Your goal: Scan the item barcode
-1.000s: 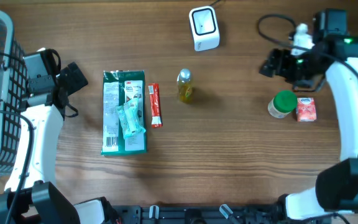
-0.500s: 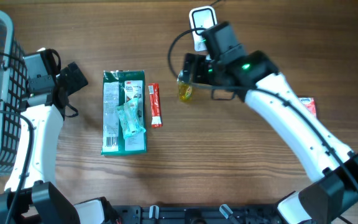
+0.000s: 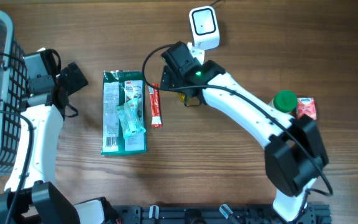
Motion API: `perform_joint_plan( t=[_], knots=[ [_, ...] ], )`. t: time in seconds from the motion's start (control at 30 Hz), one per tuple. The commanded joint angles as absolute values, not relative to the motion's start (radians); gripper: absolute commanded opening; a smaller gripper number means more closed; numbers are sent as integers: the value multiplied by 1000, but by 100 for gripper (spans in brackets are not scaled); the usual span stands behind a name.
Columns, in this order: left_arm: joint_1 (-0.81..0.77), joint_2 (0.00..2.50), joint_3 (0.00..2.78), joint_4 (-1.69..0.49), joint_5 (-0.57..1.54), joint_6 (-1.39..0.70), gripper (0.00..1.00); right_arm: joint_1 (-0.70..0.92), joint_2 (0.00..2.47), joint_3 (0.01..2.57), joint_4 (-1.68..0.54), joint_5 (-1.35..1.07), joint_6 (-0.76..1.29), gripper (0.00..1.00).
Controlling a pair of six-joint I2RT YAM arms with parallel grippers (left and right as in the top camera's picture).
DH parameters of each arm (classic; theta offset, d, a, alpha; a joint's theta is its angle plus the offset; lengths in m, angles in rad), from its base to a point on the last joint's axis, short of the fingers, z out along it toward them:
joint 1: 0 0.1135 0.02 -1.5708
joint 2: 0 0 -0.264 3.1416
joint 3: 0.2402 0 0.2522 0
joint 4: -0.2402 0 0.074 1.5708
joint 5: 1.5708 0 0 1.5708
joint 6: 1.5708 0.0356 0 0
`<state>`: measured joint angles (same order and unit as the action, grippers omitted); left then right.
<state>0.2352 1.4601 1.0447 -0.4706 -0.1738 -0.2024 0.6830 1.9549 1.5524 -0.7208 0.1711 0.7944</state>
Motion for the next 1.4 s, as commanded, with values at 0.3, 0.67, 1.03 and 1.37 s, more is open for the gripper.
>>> perform_joint_plan(
  t=[0.3, 0.67, 1.03, 1.37],
  knots=[
    [240, 1448, 1056, -468, -172, -190, 100, 686, 1945, 1560, -717, 214, 781, 89],
    [240, 1448, 1056, -468, -172, -190, 100, 686, 1910, 1571, -719, 239, 706, 36],
    [240, 1448, 1056, -468, -172, -190, 100, 570, 1666, 1573, -787, -83, 421, 33],
    [240, 1448, 1056, -468, -172, -190, 100, 260, 1597, 1561, -1110, -981, -166, 26]
  ],
)
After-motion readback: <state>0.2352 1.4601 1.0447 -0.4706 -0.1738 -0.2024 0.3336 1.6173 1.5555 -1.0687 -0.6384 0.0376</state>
